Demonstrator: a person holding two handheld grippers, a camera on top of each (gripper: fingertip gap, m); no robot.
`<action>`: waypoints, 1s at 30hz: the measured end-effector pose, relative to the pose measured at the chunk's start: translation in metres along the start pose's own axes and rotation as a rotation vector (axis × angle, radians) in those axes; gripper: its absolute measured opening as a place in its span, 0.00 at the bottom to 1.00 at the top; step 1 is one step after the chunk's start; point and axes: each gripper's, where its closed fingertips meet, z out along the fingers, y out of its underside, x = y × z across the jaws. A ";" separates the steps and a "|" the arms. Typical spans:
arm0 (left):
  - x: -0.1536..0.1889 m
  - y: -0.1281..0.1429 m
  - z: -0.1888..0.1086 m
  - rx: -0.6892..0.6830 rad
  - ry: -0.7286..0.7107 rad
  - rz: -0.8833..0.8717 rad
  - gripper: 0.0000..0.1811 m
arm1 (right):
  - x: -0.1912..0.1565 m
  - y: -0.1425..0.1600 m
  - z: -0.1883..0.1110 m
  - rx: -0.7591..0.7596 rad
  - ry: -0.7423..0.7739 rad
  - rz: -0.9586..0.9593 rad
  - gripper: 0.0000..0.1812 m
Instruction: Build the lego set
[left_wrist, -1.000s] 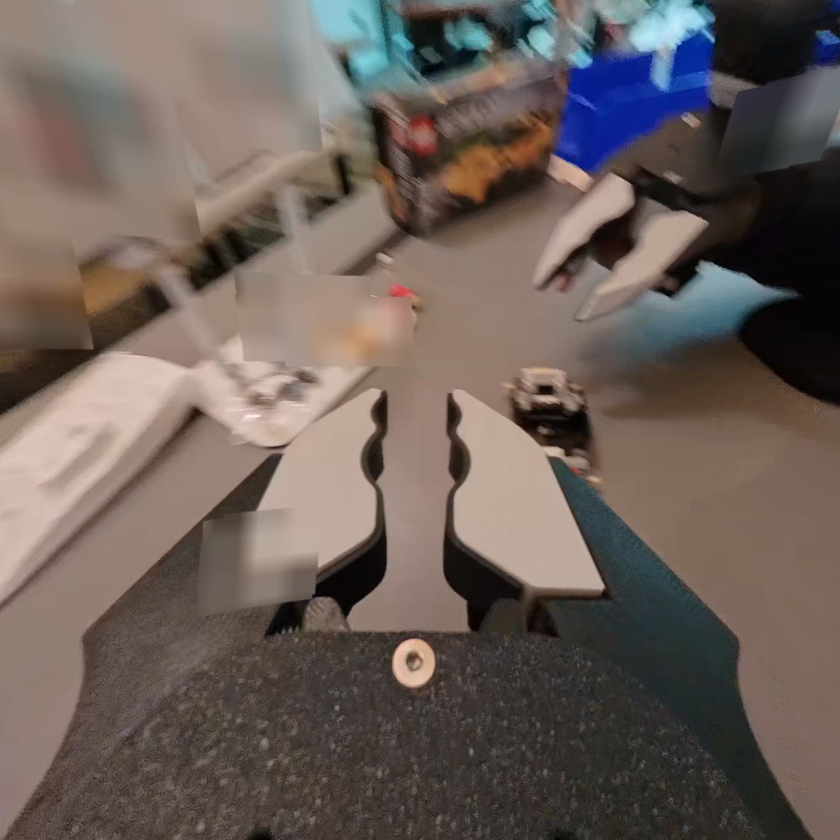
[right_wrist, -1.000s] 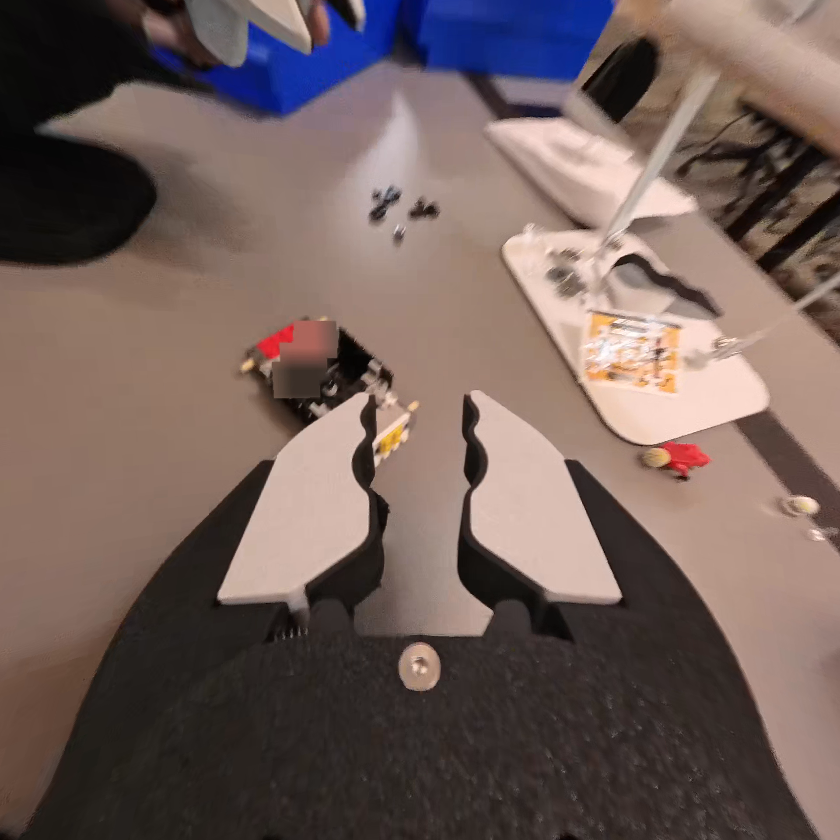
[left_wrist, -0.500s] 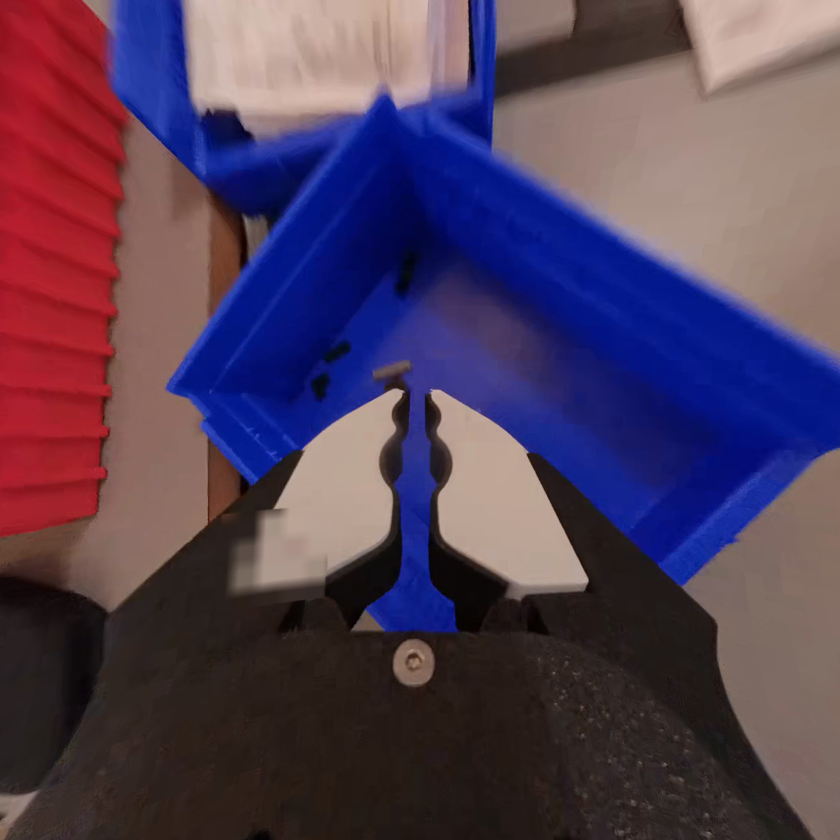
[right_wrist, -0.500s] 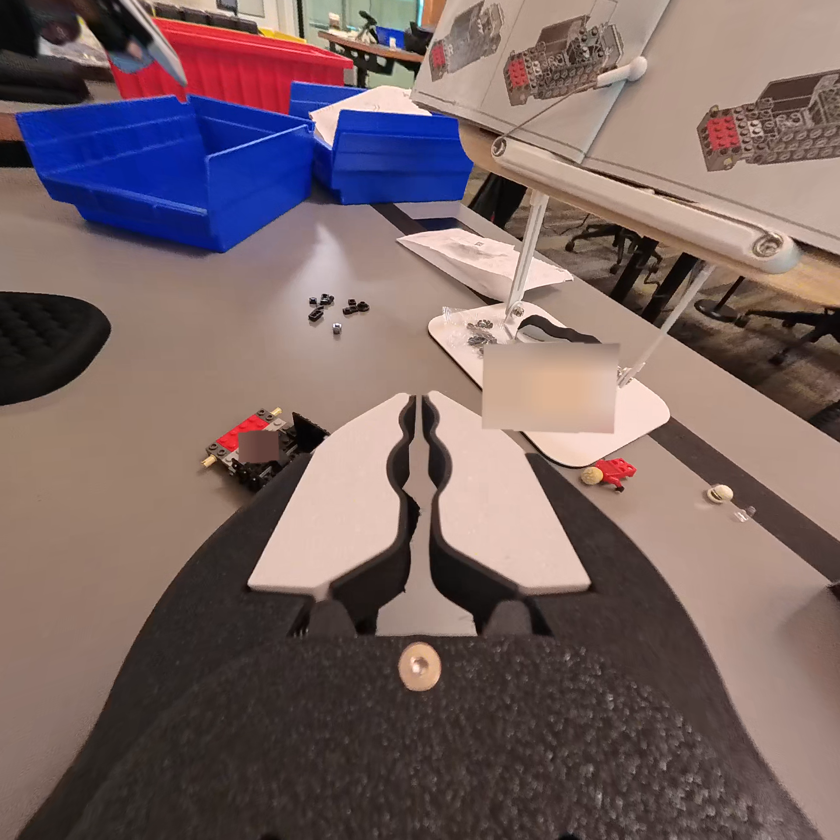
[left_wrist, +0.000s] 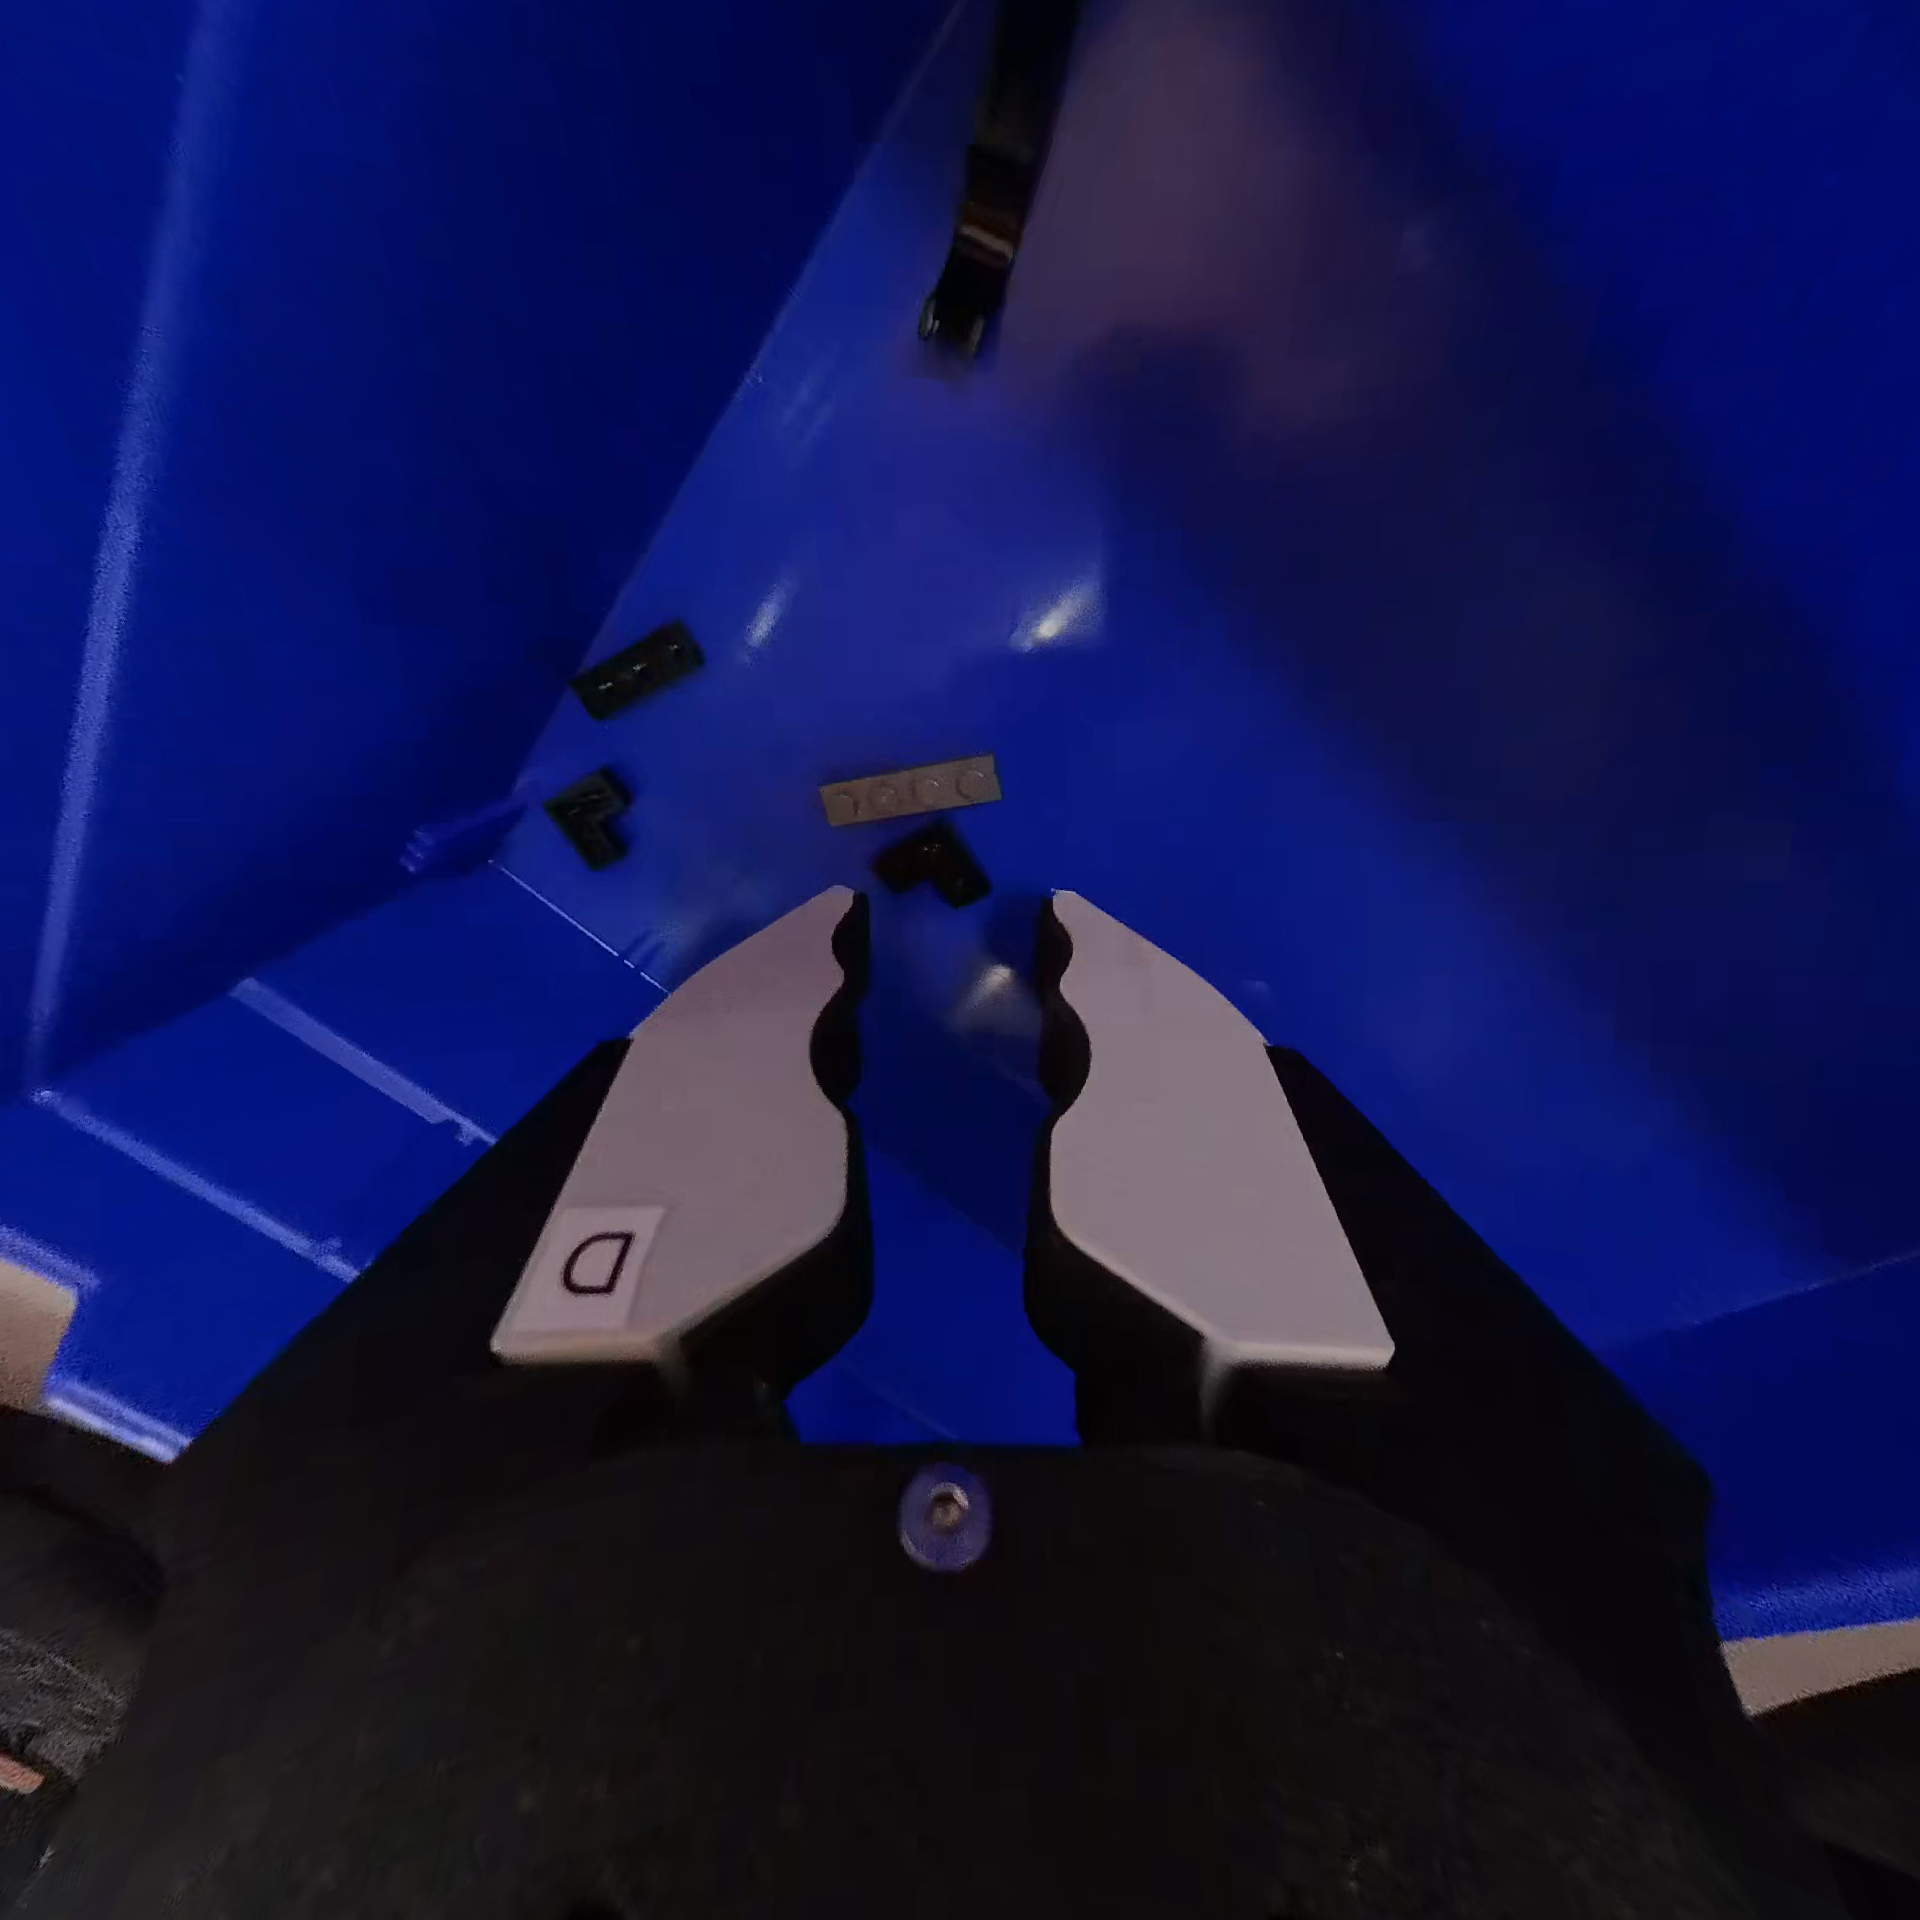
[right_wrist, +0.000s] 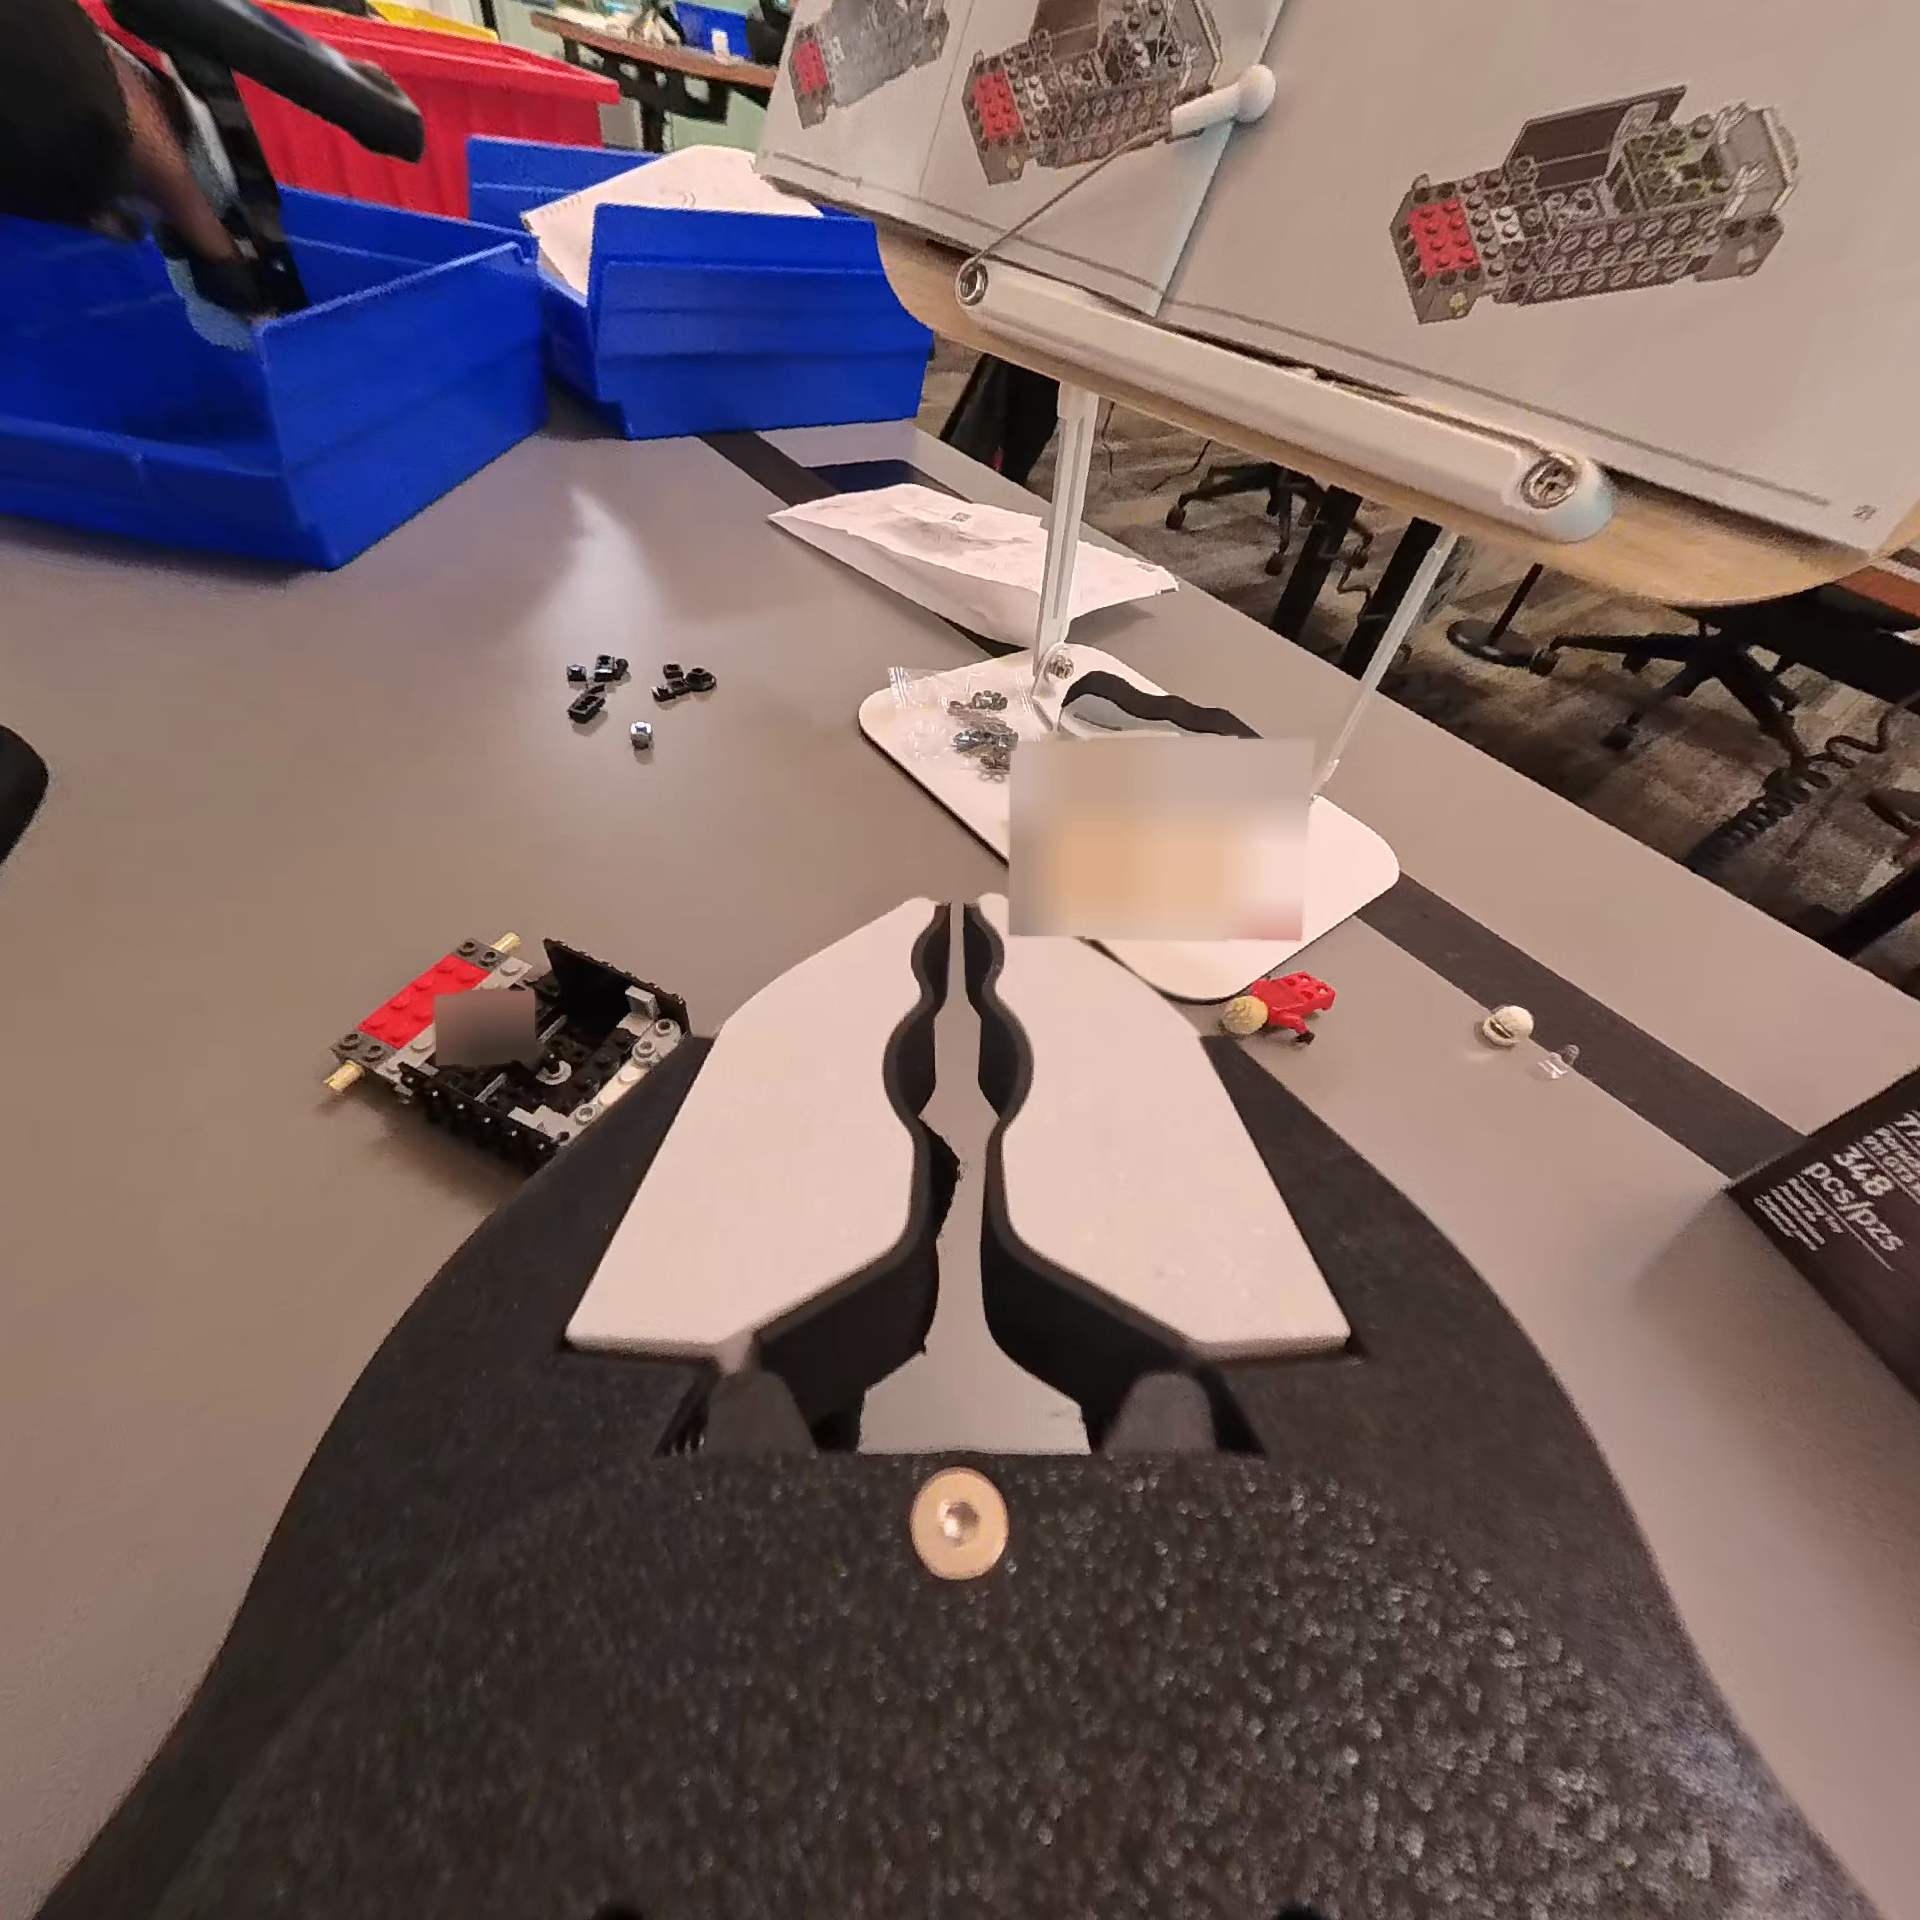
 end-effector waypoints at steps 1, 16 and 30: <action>-0.001 0.001 0.003 -0.010 -0.001 -0.003 0.16 | -0.001 0.002 0.001 -0.005 -0.009 0.003 0.01; 0.148 -0.008 -0.149 0.619 0.563 0.324 0.10 | -0.010 0.000 0.003 0.002 -0.035 -0.028 0.01; 0.517 0.084 -0.249 0.558 1.936 0.721 0.09 | -0.116 -0.046 -0.005 0.184 -0.219 -0.428 0.13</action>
